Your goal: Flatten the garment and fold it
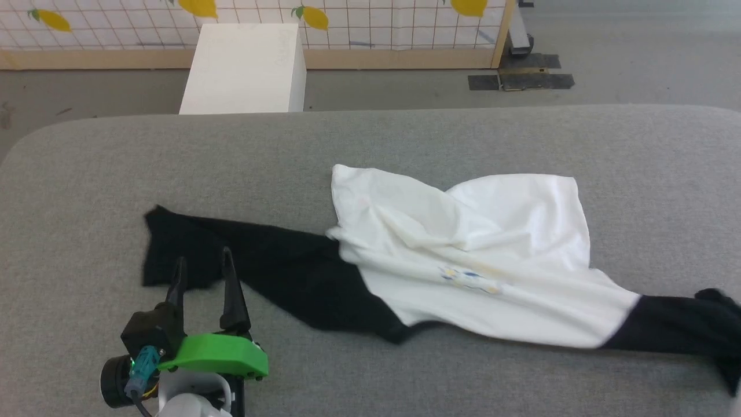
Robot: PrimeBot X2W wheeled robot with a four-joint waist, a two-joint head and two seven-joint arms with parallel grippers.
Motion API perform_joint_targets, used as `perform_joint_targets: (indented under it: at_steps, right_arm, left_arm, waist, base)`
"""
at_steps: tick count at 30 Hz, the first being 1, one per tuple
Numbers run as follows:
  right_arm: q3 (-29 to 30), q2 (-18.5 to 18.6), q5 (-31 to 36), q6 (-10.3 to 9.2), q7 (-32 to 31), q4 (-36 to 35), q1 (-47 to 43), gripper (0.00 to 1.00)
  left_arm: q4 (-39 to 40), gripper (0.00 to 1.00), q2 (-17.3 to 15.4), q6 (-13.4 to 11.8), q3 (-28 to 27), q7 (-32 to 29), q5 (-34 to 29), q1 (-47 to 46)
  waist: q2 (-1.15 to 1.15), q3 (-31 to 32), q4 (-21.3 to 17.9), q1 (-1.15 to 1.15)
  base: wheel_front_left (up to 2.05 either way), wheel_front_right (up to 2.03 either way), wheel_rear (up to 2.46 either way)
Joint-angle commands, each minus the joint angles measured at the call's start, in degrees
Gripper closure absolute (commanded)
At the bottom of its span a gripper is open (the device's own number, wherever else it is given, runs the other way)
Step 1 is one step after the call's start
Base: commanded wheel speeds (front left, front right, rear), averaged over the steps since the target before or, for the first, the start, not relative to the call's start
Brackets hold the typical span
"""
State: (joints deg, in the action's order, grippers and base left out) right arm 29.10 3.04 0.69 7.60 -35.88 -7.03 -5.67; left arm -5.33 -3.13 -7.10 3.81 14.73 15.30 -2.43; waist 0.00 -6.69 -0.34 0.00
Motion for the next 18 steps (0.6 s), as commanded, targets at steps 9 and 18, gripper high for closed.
perform_joint_targets:
  at_steps: [9, 18]
  right_arm:
    - [1.97, 1.39, 0.48, -0.11, 5.02, 5.79, 3.91, 0.0]
    - [-13.7, 2.47, -6.04, -0.11, 20.5, 1.79, 8.2, 0.0]
  left_arm:
    - [-1.48, 0.0, 0.24, 0.74, 1.41, 0.27, 0.24, -0.11]
    - [-1.36, 0.0, 0.24, 0.77, 1.94, 0.27, 0.2, -0.46]
  waist:
    - [0.0, 0.53, 1.14, 0.0]
    - [0.0, 0.0, 2.84, 0.0]
  base:
    - [0.0, 0.0, 0.0]
    - [0.0, 0.0, 0.0]
